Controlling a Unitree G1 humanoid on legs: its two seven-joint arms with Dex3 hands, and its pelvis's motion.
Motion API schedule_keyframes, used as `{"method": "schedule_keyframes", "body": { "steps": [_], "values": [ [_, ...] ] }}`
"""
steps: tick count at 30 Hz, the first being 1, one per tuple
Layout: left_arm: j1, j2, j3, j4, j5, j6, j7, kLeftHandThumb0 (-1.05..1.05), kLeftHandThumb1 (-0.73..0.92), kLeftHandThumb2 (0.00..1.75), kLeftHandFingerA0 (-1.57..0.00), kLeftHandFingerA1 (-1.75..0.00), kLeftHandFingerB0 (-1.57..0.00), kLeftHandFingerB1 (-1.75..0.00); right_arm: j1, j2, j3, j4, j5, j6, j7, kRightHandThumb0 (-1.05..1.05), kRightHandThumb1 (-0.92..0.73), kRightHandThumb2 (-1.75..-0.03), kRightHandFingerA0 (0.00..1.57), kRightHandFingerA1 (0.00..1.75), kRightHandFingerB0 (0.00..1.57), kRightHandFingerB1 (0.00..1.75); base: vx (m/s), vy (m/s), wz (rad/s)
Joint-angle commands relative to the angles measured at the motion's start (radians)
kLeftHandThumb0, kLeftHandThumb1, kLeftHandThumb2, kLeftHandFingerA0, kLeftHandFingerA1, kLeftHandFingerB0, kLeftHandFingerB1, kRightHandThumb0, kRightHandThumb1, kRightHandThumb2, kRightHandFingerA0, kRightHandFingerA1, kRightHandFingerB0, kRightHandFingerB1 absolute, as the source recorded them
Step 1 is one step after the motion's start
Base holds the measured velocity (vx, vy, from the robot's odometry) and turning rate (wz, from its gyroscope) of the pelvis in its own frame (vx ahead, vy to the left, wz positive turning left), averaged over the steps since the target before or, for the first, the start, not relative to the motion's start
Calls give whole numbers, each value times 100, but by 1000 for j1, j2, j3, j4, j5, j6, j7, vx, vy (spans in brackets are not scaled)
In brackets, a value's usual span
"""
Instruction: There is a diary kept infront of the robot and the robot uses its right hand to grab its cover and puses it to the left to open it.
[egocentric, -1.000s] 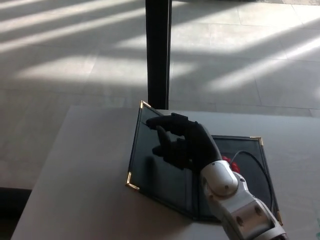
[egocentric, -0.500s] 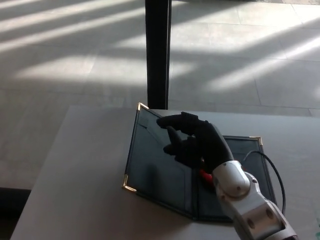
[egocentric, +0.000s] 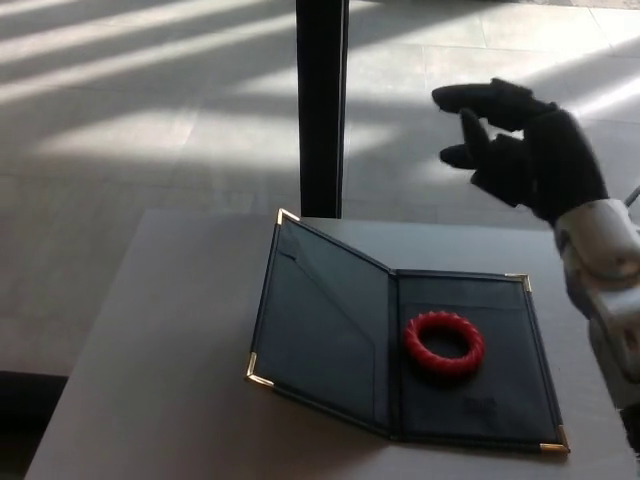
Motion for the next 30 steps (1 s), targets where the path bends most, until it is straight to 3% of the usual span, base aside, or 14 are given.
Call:
{"method": "schedule_keyframes", "body": {
  "steps": [1, 2, 3, 4, 9, 13, 21, 22, 23, 24, 26, 27, 29, 30],
  "values": [
    [21, 12, 11, 2, -5, -13, -2, -105, 92, 118, -24, -167, -14, -135, -24, -116, -119, -67, 63, 112, 56, -75, -92, -68, 61, 56, 46, 49, 0, 0, 0],
    [22, 10, 12, 1, -5, -13, 2, -105, 92, 115, -30, -167, -20, -142, -10, -148, -165, -76, 83, 123, 62, -72, -91, -67, 63, 55, 48, 50, 0, 0, 0],
    [22, 9, 15, 1, -7, -13, 8, -95, 69, 153, -47, -123, 0, -89, 18, -196, -231, -75, 107, 119, 74, -72, -92, -67, 60, 55, 46, 49, 0, 0, 0],
    [25, 9, 19, 4, -11, -11, 6, -105, 92, 117, -27, -171, -15, -136, 43, -229, -267, -66, 117, 107, 90, -71, -92, -67, 61, 56, 47, 50, 0, 0, 0],
    [35, 5, 29, -5, -19, -10, 8, -105, 92, 114, -31, -172, -18, -140, 192, -326, -458, -35, 150, 84, 88, -68, -88, -66, 62, 60, 51, 52, 0, 0, 0],
    [42, 4, 22, 5, -10, -17, -4, -105, 92, 117, -27, -163, -16, -132, 323, -369, -558, -37, 152, 74, 89, -69, -91, -68, 55, 58, 42, 49, 0, 0, 0],
    [41, -2, 34, 3, -19, -11, 8, -105, 92, 117, -27, -169, -15, -136, 497, -392, -809, 23, 211, 9, 59, -89, -86, -67, 78, 75, 66, 63, 0, 0, 0],
    [41, 4, 36, 1, -21, -7, 6, -105, 92, 119, -25, -170, -14, -136, 523, -405, -834, 59, 204, 4, 52, -87, -69, -120, 80, 77, 66, 69, 0, 0, 0],
    [41, 6, 36, 0, -21, -6, 6, -105, 92, 117, -25, -169, -15, -136, 538, -404, -845, 53, 205, 11, 47, -88, -86, -66, 83, 77, 72, 67, 0, 0, 0],
    [43, 6, 36, -2, -20, -7, 2, -105, 92, 118, -22, -168, -13, -135, 564, -400, -873, 49, 218, 13, 45, -84, -59, -98, 83, 81, 71, 73, 0, 0, 0],
    [41, 5, 38, -3, -21, -8, 2, -105, 92, 115, -26, -170, -16, -137, 569, -403, -882, 65, 226, 6, 39, -73, -62, -112, 88, 84, 79, 77, 0, 0, 0],
    [42, 6, 38, -1, -19, -10, -3, -105, 92, 118, -21, -163, -12, -131, 597, -400, -905, 74, 228, -1, 33, -84, -79, -64, 92, 81, 79, 72, 0, 0, 0],
    [46, 6, 37, 1, -17, -12, -11, -105, 92, 118, -21, -163, -12, -131, 619, -399, -919, 81, 234, -8, 30, -84, -79, -64, 92, 81, 79, 72, 0, 0, 0],
    [44, 5, 42, 2, -20, -14, -1, -105, 92, 118, -24, -166, -13, -132, 678, -384, -942, 71, 247, -13, 54, -86, -83, -64, 82, 85, 71, 77, 0, 0, 0]
  ]
}}
